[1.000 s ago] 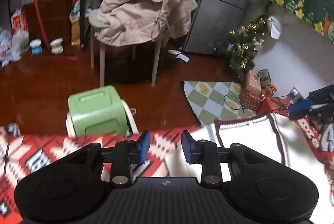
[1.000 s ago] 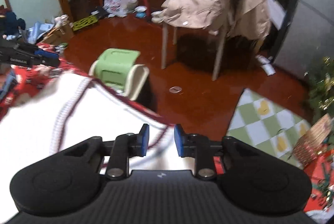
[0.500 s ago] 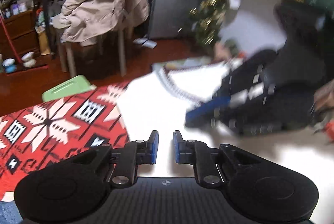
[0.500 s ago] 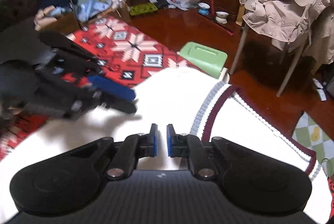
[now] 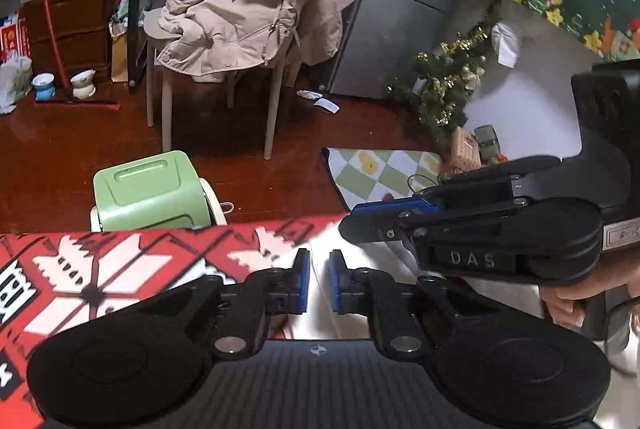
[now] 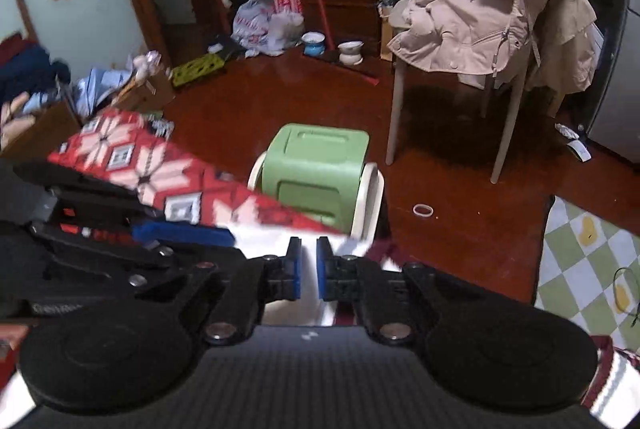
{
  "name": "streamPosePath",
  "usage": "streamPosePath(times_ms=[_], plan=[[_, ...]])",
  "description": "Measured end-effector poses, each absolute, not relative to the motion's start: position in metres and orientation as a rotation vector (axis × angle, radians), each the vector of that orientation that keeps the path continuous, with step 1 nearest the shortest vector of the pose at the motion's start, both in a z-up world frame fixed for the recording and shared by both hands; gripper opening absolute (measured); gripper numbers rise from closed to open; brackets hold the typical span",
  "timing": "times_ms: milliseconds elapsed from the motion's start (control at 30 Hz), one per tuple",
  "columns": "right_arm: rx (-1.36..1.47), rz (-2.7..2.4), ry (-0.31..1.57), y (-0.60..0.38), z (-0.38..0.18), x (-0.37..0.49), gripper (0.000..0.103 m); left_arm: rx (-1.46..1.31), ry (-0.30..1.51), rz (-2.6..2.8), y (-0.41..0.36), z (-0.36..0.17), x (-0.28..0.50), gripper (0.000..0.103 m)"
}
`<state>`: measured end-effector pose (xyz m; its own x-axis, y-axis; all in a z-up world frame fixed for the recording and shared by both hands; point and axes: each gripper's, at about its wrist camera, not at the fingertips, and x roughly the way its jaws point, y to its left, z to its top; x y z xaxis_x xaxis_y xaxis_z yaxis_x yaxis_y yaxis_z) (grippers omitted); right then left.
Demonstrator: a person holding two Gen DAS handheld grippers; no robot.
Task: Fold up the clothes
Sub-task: 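Move both grippers around to the neckline side of the vest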
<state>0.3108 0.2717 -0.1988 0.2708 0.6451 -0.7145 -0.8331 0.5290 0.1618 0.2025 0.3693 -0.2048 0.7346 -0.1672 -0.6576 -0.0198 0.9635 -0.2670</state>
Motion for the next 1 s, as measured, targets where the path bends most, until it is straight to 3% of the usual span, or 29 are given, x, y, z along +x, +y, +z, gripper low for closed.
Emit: streamPosePath(times_ms=[100,133,167,267,333,533,667,733,1000], plan=[[-0.214,0.972,0.854,0.28,-0.203,0.329,0.007,-0.313,0.734,-0.049,0.374,-0.201,0.205,0.007],[-0.199,0.95,0.845,0.276,-0.199,0.333,0.015,-0.329,0.728,-0.034,0.375,-0.199,0.205,0.008],[-0.185,0.929,0.829,0.27,-0.194,0.336,0.016,-0.345,0.722,-0.018,0.376,-0.197,0.205,0.009],[-0.143,0.931,0.827,0.255,-0.185,0.34,0.015,-0.451,0.71,-0.082,0.384,-0.192,0.2,0.002],[-0.146,0.983,0.847,0.246,-0.184,0.335,0.008,-0.458,0.735,-0.106,0.382,-0.194,0.199,0.002],[-0.317,1.045,0.822,0.259,-0.201,0.314,0.003,-0.389,0.796,-0.088,0.371,-0.204,0.209,0.002],[-0.318,1.023,0.819,0.267,-0.195,0.327,0.004,-0.426,0.808,-0.036,0.371,-0.201,0.221,0.002],[-0.308,0.997,0.813,0.261,-0.185,0.334,0.011,-0.405,0.808,-0.041,0.364,-0.19,0.228,0.002],[-0.161,0.865,0.868,0.118,-0.128,0.367,0.012,-0.324,0.816,-0.262,0.29,-0.16,0.244,0.002]])
